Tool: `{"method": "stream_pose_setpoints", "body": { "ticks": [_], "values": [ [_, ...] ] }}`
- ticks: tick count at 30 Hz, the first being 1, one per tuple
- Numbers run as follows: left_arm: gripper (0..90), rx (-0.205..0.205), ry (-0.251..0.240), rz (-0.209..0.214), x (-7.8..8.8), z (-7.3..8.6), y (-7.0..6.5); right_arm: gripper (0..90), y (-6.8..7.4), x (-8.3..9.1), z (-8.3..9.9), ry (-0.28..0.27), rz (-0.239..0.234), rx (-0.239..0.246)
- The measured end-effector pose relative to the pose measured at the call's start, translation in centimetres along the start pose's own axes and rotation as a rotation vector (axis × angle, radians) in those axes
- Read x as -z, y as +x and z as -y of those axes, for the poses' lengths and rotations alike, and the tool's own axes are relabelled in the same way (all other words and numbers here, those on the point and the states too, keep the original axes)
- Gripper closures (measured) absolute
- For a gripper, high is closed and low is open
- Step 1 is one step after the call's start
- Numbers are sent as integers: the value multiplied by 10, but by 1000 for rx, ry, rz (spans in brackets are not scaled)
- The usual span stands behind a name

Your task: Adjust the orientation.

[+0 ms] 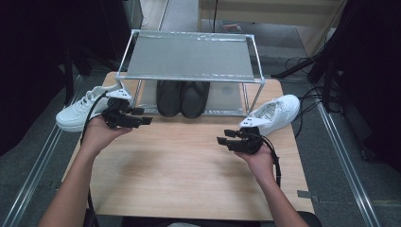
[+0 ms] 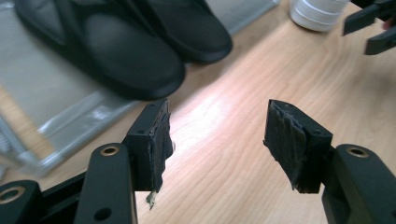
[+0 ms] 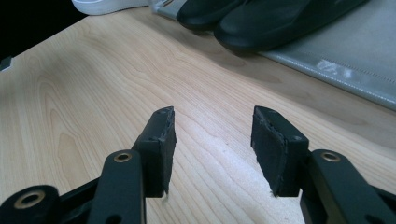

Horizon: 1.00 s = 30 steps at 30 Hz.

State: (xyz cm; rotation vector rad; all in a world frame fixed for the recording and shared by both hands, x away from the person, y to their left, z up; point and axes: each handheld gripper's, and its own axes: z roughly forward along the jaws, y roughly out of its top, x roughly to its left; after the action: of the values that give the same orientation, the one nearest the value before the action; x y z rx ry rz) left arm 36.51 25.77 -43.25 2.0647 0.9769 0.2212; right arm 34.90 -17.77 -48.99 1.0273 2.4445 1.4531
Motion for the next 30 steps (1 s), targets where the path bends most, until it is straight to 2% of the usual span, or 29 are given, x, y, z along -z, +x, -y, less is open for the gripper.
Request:
{"method": "stream_pose_setpoints", "body": {
  "ticks": [2,6,11,15,24,30],
  "values": [
    [413,2,-2,-17,4,4,5,510,1,3,-2,-13,0,8],
    [415,36,-21,-38,12,11,18,510,-1,6,-2,-25,2,2],
    [418,60,-28,-62,21,19,32,510,-3,5,0,-15,7,-13],
    [420,82,-32,-83,26,25,41,511,-2,3,1,-8,5,-6],
    [427,119,-16,-111,24,36,64,511,-1,-1,2,1,0,-10],
    [430,144,7,-145,23,40,89,511,-2,-1,3,14,5,-20]
  ]
}}
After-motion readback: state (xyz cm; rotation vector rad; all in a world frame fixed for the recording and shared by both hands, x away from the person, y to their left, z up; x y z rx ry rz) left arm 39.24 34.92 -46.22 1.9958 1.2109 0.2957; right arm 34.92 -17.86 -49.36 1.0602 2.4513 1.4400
